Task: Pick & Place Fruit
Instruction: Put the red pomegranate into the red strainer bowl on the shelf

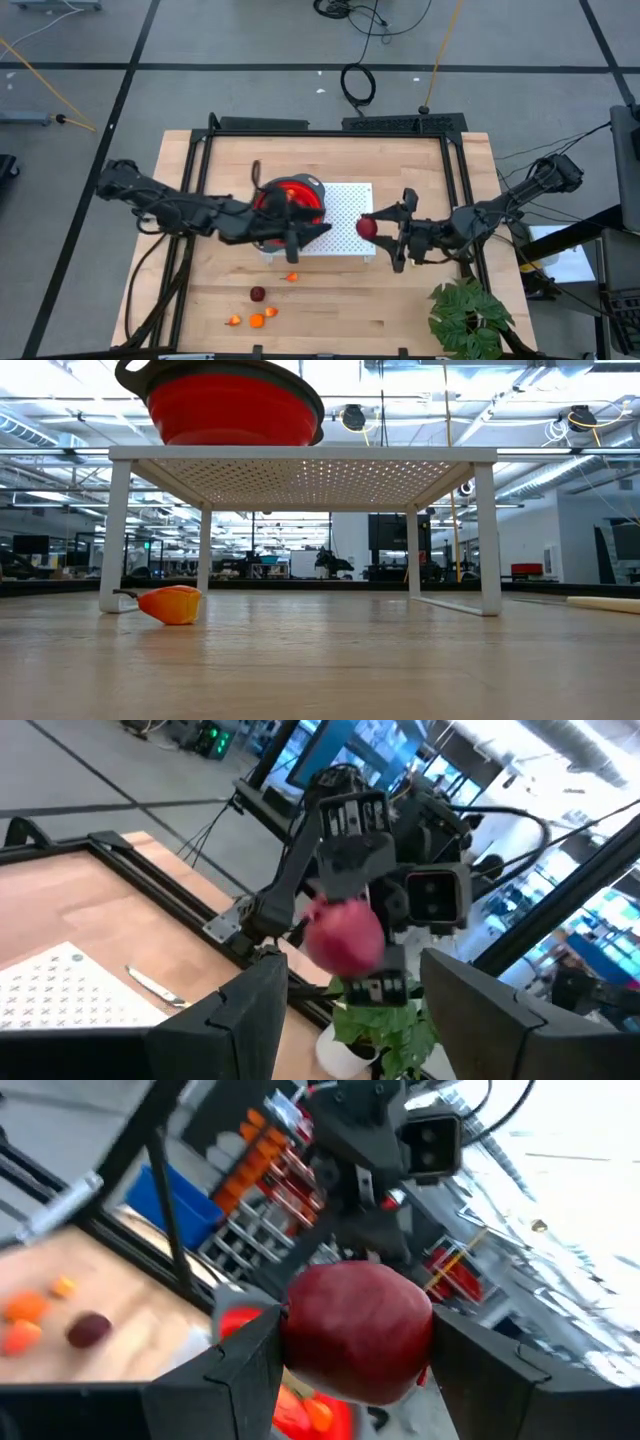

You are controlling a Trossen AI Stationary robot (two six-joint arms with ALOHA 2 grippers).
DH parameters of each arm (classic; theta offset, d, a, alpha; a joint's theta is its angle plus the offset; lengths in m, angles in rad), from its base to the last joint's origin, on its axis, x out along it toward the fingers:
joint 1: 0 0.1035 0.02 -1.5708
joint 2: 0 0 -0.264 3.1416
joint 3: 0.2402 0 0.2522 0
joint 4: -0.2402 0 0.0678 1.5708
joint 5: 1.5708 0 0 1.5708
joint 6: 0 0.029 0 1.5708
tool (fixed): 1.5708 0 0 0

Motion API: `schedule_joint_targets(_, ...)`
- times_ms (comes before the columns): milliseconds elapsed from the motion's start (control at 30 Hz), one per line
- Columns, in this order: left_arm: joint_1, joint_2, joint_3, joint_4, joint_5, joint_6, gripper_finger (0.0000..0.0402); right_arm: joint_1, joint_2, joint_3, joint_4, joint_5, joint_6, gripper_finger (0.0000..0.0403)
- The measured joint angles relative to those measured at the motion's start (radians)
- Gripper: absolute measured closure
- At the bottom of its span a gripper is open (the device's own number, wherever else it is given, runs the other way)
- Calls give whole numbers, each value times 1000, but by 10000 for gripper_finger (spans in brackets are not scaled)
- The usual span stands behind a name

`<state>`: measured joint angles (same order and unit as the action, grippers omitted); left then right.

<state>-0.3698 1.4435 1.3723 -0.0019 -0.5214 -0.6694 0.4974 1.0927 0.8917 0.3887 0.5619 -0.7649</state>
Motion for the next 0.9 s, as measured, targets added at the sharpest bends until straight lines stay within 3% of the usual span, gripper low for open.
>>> schedule_joint_targets(167,35,79,87,-22,64,-23,172,3,0,0,4,-49,107,186)
schedule_joint_targets(433,83,158,111,28,197,-80,172,4,0,0,51,-172,259,186)
schedule_joint_targets(667,121,199,111,119,312,-93,172,5,-2,0,75,-175,292,186)
schedule_joint_targets(900,139,203,111,146,330,-70,172,-14,7,-1,64,-169,291,186)
